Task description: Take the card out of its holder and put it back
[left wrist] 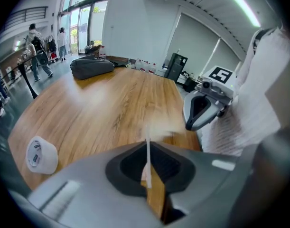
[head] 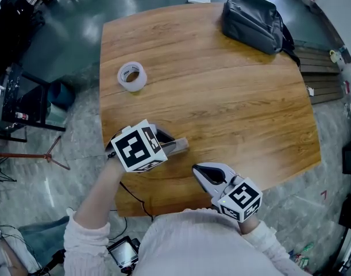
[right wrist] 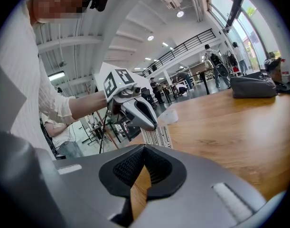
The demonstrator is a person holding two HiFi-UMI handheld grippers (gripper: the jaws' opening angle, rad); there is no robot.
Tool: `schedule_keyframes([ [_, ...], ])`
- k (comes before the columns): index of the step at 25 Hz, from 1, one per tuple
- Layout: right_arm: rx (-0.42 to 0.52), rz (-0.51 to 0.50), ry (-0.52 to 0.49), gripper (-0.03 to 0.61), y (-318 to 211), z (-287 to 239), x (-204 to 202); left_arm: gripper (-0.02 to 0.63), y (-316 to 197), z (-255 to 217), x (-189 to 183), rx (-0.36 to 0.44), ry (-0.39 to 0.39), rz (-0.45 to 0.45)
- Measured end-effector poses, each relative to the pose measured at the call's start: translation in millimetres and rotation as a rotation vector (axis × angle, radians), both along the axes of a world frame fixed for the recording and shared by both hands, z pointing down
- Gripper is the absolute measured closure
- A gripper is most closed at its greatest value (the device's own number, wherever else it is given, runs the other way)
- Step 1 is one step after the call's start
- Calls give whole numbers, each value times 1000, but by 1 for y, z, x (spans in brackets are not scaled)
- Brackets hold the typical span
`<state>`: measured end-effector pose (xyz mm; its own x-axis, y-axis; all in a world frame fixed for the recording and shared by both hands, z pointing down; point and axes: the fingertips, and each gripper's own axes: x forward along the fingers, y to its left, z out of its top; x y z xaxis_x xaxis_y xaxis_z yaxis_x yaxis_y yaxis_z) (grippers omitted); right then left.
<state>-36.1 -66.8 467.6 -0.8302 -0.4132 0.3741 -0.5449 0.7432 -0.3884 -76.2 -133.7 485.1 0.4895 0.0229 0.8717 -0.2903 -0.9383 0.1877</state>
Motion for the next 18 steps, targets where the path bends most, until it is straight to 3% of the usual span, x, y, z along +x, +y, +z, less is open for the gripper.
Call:
schedule_keyframes([
  [5,4,0,-2,580,-1,-1,1,586,4,9,-1,27,-25,14],
  [11,9,-8,0,580,0,-2,1,544,-2,0,-2,39,23,-27],
  [18,32,-22,-1,580,-2,-11,0,553,-10,-27,-7,98,97,-114],
])
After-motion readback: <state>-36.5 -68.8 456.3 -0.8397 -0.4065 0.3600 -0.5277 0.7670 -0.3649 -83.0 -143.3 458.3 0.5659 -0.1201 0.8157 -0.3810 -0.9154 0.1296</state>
